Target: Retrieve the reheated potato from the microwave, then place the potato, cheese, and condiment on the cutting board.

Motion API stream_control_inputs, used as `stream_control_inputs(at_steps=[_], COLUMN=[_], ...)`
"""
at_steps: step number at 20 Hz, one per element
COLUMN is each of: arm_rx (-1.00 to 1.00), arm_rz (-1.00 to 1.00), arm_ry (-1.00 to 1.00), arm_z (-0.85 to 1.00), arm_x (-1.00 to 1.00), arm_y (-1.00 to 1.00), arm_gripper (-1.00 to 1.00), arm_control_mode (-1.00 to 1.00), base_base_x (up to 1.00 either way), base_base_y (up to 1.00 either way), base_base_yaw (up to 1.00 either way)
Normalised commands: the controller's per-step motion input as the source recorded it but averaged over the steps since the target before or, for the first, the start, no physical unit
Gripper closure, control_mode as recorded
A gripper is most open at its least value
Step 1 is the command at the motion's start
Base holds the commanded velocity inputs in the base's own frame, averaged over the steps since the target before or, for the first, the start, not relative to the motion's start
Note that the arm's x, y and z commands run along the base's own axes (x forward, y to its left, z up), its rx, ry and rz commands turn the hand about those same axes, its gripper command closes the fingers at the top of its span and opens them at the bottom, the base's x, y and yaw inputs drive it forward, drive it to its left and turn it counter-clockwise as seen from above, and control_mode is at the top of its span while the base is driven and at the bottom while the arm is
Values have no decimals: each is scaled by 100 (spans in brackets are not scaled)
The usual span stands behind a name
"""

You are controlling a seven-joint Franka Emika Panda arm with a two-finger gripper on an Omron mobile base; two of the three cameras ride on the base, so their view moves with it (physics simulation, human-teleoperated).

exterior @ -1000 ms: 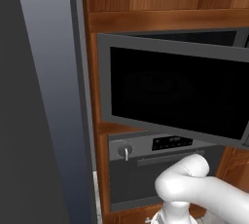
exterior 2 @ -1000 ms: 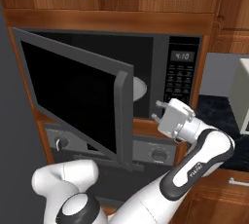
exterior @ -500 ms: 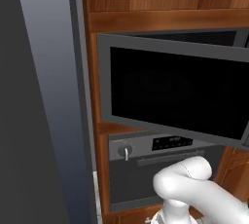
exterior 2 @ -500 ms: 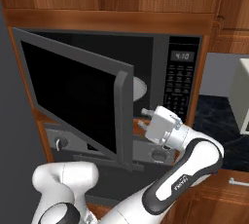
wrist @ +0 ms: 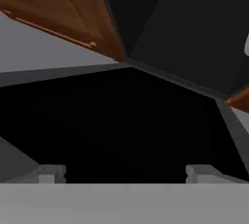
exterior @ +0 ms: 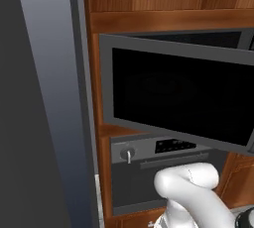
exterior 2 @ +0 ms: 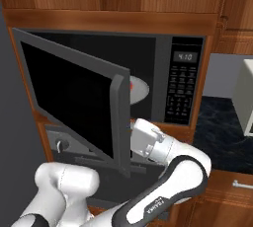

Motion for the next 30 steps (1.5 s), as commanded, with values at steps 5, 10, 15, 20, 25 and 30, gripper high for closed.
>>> stream_control_inputs(at_steps=[5, 10, 15, 20, 25, 30], arm_rx=[0, 0, 0, 0, 0, 0], arm_rz=[4, 4, 4, 4, 3, 0], arm_ry=[-5, -3, -5, -6, -7, -7], arm_z=[25, 29, 29, 23, 26, 28], arm_x=[-60, -63, -79, -84, -77, -63], arm_y=[52, 72, 78, 77, 83, 99], arm_gripper=[-100, -100, -100, -100, -100, -100], arm_control_mode=[-100, -100, -100, -100, -100, -100], base_base_x=[0, 0, 0, 0, 0, 0], base_base_y=[0, 0, 0, 0, 0, 0], base_base_yaw=[0, 0, 0, 0, 0, 0])
